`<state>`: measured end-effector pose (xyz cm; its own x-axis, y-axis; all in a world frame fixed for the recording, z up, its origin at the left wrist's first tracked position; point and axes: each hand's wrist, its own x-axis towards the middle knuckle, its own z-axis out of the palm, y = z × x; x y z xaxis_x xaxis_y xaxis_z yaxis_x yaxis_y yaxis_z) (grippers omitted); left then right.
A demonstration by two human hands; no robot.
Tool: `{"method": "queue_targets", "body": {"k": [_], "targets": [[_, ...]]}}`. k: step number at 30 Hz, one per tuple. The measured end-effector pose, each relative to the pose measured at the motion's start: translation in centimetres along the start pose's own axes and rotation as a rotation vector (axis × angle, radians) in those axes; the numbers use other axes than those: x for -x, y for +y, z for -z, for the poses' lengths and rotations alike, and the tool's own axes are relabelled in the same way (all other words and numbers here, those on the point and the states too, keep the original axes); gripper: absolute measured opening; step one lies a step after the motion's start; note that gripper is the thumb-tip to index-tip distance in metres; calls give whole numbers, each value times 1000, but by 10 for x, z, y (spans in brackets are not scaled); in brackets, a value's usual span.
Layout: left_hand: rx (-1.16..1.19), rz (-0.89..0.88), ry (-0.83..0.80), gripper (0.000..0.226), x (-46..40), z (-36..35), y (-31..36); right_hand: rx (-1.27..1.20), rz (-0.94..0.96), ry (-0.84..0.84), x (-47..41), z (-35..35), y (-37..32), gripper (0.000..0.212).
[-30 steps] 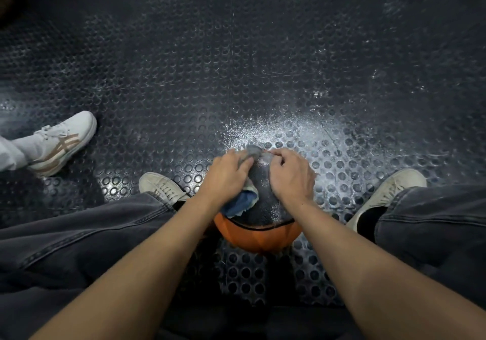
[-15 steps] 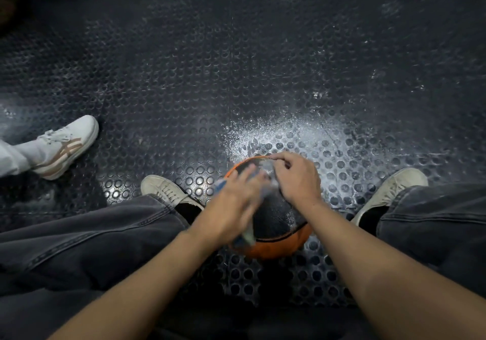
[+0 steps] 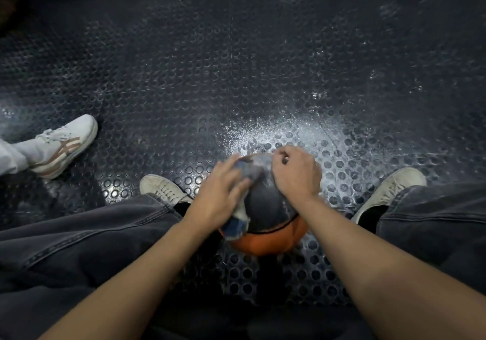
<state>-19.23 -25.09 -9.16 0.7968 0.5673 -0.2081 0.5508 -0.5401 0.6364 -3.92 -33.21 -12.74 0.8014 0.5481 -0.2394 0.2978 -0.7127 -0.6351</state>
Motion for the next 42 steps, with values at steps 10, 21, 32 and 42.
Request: {"method": "queue_targets", "body": {"k": [10, 21, 32, 42], "targets": [[-266, -343, 51, 45, 23, -21, -3, -304, -392, 52, 17, -7, 3, 19], [-153, -335, -14, 54, 23, -8, -3, -234, -436, 55, 13, 0, 13, 32], [-260, -260, -17, 53, 31, -15, 4, -134, -396, 10, 14, 0, -1, 21], [-262, -229, 5, 55, 18, -13, 4, -98, -306, -3, 20, -2, -6, 21]]}}
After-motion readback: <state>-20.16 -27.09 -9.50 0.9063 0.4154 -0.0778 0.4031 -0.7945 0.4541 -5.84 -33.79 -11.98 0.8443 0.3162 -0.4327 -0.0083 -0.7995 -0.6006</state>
